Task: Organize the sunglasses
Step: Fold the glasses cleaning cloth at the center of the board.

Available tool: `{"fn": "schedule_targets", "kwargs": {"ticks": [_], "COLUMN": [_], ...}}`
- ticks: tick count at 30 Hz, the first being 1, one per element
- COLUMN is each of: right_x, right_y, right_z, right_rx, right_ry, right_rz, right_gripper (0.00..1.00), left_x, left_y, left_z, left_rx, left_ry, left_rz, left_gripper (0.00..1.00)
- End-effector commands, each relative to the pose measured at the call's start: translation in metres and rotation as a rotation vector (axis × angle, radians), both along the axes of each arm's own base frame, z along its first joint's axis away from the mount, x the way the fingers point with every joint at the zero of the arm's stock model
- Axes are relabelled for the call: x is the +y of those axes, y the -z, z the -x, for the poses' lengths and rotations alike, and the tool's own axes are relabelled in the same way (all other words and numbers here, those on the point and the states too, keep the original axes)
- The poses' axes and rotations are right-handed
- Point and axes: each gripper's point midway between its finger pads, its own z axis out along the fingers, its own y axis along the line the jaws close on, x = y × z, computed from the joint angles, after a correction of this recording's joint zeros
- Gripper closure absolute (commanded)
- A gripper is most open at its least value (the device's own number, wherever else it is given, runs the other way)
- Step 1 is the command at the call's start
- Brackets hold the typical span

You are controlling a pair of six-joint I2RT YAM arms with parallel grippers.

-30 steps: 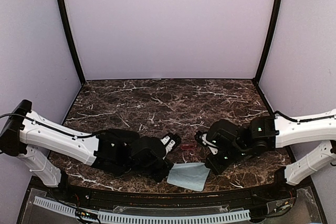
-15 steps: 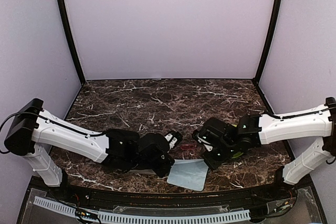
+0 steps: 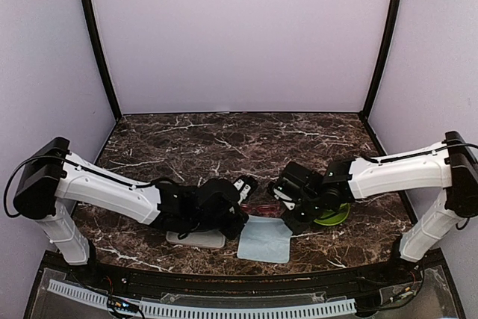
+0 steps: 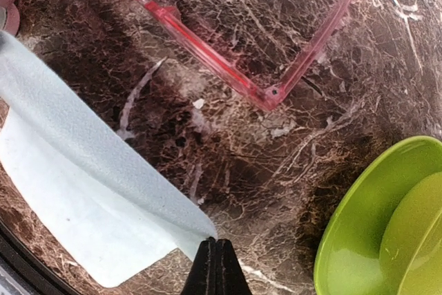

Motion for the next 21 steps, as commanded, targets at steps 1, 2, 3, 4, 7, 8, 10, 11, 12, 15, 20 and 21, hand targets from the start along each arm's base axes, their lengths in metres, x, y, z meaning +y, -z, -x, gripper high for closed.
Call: {"fn": "schedule_targets", "kwargs": {"ticks": [1,2,3,4,7,8,10,11,12,15,20,21], "right_x": [0.007,0.007,0.007,0.007,0.009,0.01,0.013,0.013,0.013,0.009,0.011,0.012], "right_y": [-0.006,-0.007,-0.007,-0.007,-0.01,-0.011,-0.012,-0.011,-0.01,-0.005,-0.001,-0.001], "right_z": [-0.01,-0.01,-0.011,-0.01,-0.008,-0.006,-0.002,0.0,0.002,0.007,0.016,0.018], "right_rx": [-0.044,-0.048,-0.052,-0.055,-0.055,-0.052,-0.041,-0.038,-0.032,-0.019,-0.009,-0.009], "right_ry": [-0.03,-0.031,-0.035,-0.038,-0.049,-0.054,-0.064,-0.069,-0.071,-0.067,-0.074,-0.073], "right_rz": [-0.011,-0.013,-0.017,-0.021,-0.053,-0.067,-0.094,-0.104,-0.107,-0.104,-0.119,-0.124], "right_gripper": [1.0,1.0,1.0,1.0,1.0,1.0,1.0,1.0,1.0,1.0,0.99,0.99], "left_x": [-0.001,-0.001,-0.001,0.0,-0.001,-0.001,-0.002,-0.002,-0.001,0.0,0.0,0.0], "left_y": [0.012,0.015,0.017,0.019,0.019,0.019,0.019,0.02,0.021,0.02,0.02,0.02], "left_z": [0.001,0.002,0.002,0.002,0.004,0.004,0.007,0.008,0.009,0.012,0.014,0.015], "left_rx": [-0.002,0.002,0.003,0.005,0.005,0.007,0.012,0.018,0.022,0.031,0.025,0.023], "left_ry": [0.038,0.041,0.042,0.043,0.054,0.06,0.076,0.082,0.087,0.096,0.119,0.126], "left_rz": [-0.014,-0.019,-0.022,-0.023,-0.02,-0.019,-0.026,-0.034,-0.041,-0.035,-0.033,-0.034], "left_gripper": [1.0,1.0,1.0,1.0,1.0,1.0,1.0,1.0,1.0,1.0,1.0,1.0]}}
